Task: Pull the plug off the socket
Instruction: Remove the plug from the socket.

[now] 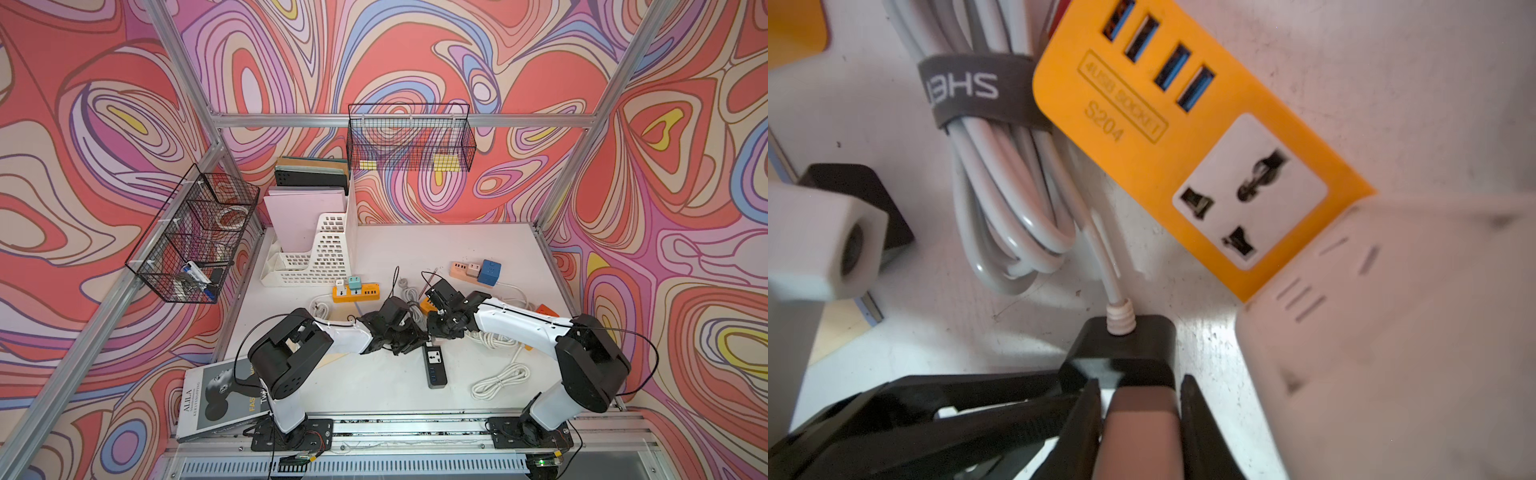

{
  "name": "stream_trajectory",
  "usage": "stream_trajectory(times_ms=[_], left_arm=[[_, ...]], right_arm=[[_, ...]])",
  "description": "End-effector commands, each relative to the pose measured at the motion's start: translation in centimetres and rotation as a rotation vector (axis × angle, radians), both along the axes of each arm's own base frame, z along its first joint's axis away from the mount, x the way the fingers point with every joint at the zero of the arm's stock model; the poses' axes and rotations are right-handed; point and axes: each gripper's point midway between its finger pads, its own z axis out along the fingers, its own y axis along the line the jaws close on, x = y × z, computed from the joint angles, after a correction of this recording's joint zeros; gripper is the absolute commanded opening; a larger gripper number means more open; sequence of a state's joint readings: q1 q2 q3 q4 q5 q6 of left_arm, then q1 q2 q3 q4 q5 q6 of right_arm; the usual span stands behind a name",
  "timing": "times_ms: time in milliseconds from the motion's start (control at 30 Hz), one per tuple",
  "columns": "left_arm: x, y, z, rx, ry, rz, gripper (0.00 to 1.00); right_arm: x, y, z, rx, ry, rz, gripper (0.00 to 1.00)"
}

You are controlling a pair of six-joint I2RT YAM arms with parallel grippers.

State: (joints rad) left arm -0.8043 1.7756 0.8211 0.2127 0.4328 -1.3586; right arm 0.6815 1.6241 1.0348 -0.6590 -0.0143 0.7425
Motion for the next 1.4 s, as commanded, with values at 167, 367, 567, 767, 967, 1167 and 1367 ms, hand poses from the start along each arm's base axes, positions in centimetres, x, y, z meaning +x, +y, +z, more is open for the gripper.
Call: stream_trajectory(times_ms=[167,367,567,767,967,1167,1367], left_arm=[[-4.5,5.9,-7.7,0.345,0.227,0.009,0.34],[-4.2,6.2,-7.8,0.377,0.212,0.003,0.34],[-3.3,5.6,-7.1,0.373,0.168,-0.017,0.35],[-3.0,5.4,-7.2,0.361,0.162,-0.016,0.36],[-2.2,4.2,-6.4,0.305,0.114,-0.039,0.36],[-1.8,1.4,-4.8,0.148,0.053,-0.109,0.39],[-3.6,1.2,-5.3,0.056,0.094,-0.137,0.38]], right_arm=[[2.1,2.6,4.4,0.169,-0.039,-0.021,0.19],[0.9,1.2,5.3,0.071,-0.061,-0.039,0.18],[0.4,0.6,6.7,0.109,-0.108,-0.061,0.18],[0.7,-0.3,6.2,0.161,-0.113,-0.115,0.18],[2.5,0.0,7.3,0.233,-0.108,-0.128,0.18],[3.9,0.8,4.1,0.217,-0.037,-0.088,0.18],[5.8,0.7,3.6,0.228,-0.015,-0.091,0.18]])
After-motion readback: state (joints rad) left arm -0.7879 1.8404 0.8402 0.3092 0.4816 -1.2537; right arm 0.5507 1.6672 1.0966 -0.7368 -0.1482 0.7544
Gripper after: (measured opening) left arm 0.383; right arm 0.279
